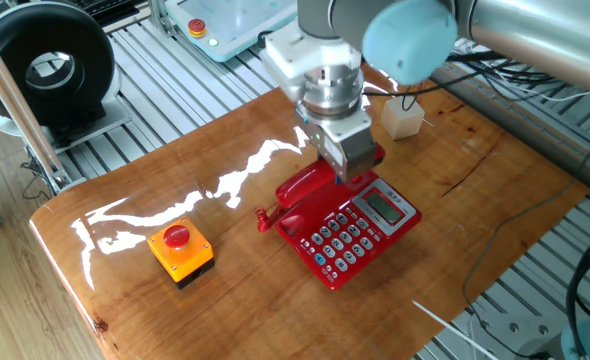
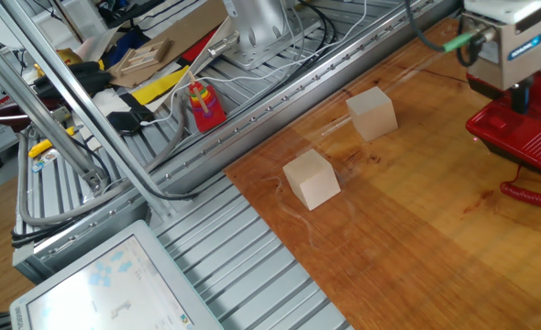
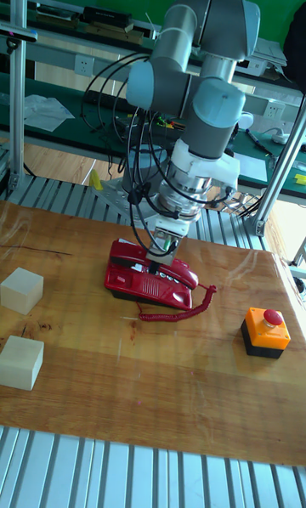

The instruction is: Place the handset of the telephone on the corresponding phone cradle

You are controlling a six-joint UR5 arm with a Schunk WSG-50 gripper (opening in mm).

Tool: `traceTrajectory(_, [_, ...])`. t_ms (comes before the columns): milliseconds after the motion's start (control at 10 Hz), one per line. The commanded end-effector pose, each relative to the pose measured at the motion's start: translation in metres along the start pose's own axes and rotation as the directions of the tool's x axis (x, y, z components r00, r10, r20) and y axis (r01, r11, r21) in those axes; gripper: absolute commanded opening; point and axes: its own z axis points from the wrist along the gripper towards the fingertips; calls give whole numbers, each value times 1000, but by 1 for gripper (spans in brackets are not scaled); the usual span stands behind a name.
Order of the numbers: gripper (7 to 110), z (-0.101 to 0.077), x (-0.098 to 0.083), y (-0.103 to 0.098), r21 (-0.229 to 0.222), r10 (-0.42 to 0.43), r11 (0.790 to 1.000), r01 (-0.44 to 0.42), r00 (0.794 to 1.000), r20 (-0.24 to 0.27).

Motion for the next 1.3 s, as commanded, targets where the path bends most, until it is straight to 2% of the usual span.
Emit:
traceTrajectory(0, [7, 9, -6, -1, 29, 20, 999, -19, 1000, -2])
traceTrajectory(100, [7, 10, -2, -9, 56, -6, 998, 8, 1000, -21])
traceTrajectory(200, [7, 11, -2, -29, 126, -76, 989, 80, 996, -36])
traceTrajectory(300, [7, 11, -6, -34, 150, -123, 980, 127, 992, -36])
traceTrajectory(500, [7, 11, -20, -32, 161, -186, 970, 185, 982, -4])
traceTrajectory(600, [7, 13, -24, -32, 168, -225, 960, 223, 974, -7])
traceTrajectory(800, [7, 15, -21, -9, 77, -274, 959, 274, 962, -11])
traceTrajectory(1000, [7, 15, -24, -1, 46, -295, 954, 295, 956, -5])
traceTrajectory(1200, [7, 16, -19, -2, 46, -295, 954, 295, 955, -23])
